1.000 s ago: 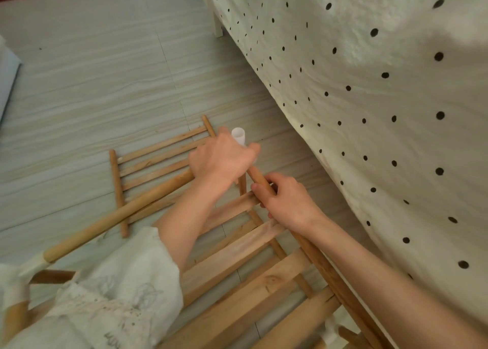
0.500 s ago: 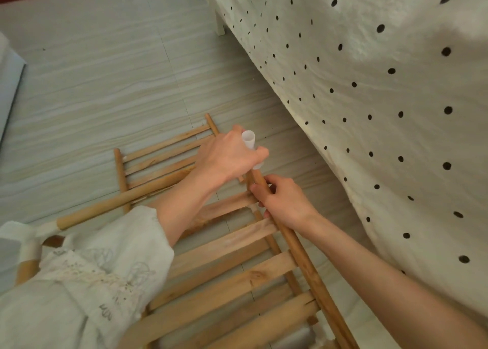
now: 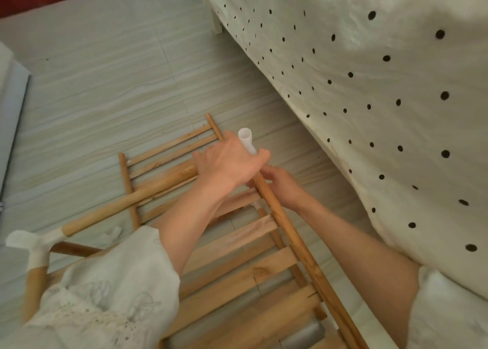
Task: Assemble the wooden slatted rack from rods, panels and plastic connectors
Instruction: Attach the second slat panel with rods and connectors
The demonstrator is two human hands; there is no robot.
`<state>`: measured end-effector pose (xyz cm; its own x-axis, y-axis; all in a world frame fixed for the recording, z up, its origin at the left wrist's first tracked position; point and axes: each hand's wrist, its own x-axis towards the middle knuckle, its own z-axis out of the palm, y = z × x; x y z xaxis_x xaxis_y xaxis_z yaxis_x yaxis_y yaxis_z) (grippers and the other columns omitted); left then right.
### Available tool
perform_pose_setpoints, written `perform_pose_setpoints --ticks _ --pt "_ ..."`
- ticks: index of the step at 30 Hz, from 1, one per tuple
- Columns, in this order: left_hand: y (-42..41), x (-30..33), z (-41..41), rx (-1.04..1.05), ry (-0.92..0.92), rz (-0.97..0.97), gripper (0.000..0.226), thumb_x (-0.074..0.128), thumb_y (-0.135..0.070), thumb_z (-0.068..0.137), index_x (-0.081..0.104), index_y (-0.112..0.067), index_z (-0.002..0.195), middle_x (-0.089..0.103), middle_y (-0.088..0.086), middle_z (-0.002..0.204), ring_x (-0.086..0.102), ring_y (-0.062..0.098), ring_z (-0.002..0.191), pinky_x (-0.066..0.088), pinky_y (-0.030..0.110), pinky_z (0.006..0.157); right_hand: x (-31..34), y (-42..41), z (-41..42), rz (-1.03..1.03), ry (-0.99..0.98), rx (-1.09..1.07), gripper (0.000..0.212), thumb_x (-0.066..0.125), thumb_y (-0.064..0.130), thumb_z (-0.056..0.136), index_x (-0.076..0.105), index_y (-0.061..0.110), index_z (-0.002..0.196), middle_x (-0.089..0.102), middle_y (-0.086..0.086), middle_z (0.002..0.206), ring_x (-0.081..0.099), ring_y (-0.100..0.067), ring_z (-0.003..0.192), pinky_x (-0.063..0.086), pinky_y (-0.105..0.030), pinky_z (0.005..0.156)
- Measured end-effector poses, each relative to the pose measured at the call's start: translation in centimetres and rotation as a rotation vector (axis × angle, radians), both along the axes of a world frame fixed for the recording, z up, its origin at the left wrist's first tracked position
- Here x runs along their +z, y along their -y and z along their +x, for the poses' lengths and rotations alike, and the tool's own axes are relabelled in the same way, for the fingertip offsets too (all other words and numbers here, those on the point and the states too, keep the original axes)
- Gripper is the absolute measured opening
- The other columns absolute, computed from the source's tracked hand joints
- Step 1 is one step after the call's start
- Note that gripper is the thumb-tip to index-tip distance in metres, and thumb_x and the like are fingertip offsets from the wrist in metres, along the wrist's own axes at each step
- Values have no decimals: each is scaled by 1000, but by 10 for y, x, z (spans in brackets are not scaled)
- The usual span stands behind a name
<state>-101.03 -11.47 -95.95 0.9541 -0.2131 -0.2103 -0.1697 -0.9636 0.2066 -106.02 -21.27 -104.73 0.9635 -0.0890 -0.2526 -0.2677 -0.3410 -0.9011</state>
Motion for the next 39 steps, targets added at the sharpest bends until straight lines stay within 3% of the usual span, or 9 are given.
perform_pose_setpoints --ticks 3,7,12,15,18,20,24,28,39 --pt "-2 1 2 -30 -34 0 53 45 -59 75 47 -12 102 54 0 89 57 27 83 43 42 83 2 -3 2 -58 71 -25 17 60 9 87 67 23 91 62 13 74 58 1 71 42 -10 65" --pt "-5 4 1 -57 -76 -12 50 49 -56 80 29 -16 102 55 0 92 56 28 89 42 40 83 0 -4 9 -251 74 30 18 53 10 89 71 12 90 65 3 82 59 -13 82 39 -22 67" --pt "-8 1 -1 -141 -22 -17 48 46 -56 81 33 -16 104 56 -1 87 58 24 79 43 42 85 -7 0 9 -210 54 -9 17 55 16 90 71 13 86 68 -3 84 60 -16 86 39 -21 65" --pt "-14 0 3 -197 -33 -25 44 41 -58 86 32 -19 105 56 -1 96 58 24 86 43 44 87 -3 -5 6 -25 -38 -135 19 54 22 93 71 16 86 65 3 77 58 -8 77 42 -14 63" --pt "-20 -2 12 -268 -137 -103 54 28 -69 84 39 -21 108 58 -7 94 57 22 94 43 47 92 16 -9 -14 390 -264 -250 43 42 41 98 70 10 91 65 -2 71 63 -18 67 53 -33 69" --pt "-20 1 16 -277 -198 -146 65 19 -71 85 43 -21 120 58 -9 102 56 20 102 43 46 94 32 -8 -29 546 -318 -167 50 36 49 98 66 9 104 65 -1 73 63 -16 64 52 -30 67" --pt "-19 -1 24 -275 -236 -211 48 26 -54 97 41 -17 124 55 0 116 53 22 105 42 44 94 47 -14 -51 291 -121 -153 33 39 35 100 60 9 102 57 -1 64 51 -2 51 41 -16 57" --pt "-19 -6 28 -323 -225 -312 28 34 -47 97 44 -22 89 59 9 99 53 18 80 45 39 78 56 -17 -64 343 -37 -233 28 47 33 97 62 9 98 52 2 57 46 -4 50 37 -18 55" --pt "-23 -5 18 -274 -179 -254 33 29 -62 84 43 -33 93 62 -5 92 60 21 90 47 46 87 61 -18 -65 379 -20 -266 23 56 26 92 64 6 100 48 8 52 45 -5 47 40 -18 54"
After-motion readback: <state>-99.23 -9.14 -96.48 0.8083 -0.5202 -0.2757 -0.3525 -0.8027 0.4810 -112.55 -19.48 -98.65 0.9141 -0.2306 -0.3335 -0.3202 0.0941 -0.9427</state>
